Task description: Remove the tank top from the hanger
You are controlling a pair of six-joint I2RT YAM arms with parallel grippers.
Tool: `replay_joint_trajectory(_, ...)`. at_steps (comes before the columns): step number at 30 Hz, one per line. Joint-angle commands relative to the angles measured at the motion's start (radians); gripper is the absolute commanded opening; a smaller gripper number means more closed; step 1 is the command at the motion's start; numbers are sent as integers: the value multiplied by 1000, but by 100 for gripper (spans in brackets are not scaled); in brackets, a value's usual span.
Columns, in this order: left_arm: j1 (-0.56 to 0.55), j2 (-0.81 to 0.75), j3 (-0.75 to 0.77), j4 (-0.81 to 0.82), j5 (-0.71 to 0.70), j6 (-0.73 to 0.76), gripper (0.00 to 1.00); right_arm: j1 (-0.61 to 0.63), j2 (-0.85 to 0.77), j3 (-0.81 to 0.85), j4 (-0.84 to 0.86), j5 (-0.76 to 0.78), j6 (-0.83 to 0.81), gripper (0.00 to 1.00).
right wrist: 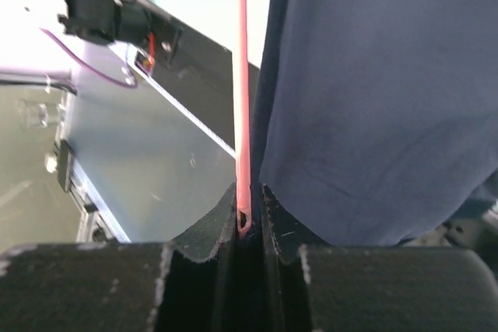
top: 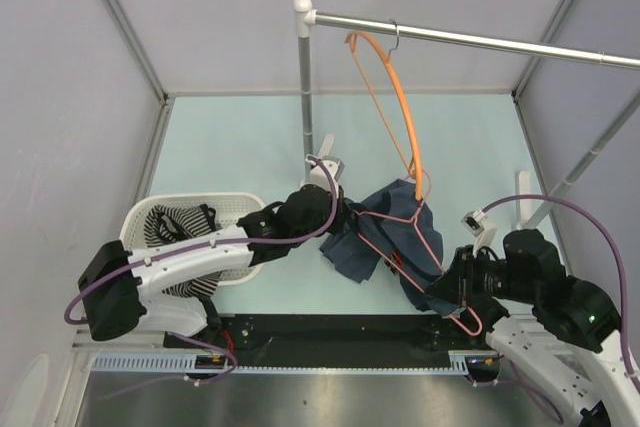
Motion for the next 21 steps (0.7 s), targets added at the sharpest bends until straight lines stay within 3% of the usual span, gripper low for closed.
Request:
replay_joint_trajectory(1,28,-7,77,-92,-118,45,0,-2,-73,37,-135,-43,-46,0)
replay_joint_trajectory(6,117,-44,14,-94,-43,9,0,2,-161,84,-172,-30,-34,0)
replay_joint_trajectory(11,137,-26,20,-137,-16,18,0,2,-257,52,-90,-54,25,0)
replay_joint_trajectory(21,142,-119,-89,-68,167,18,3,2,-305,11,-37,177,180,0)
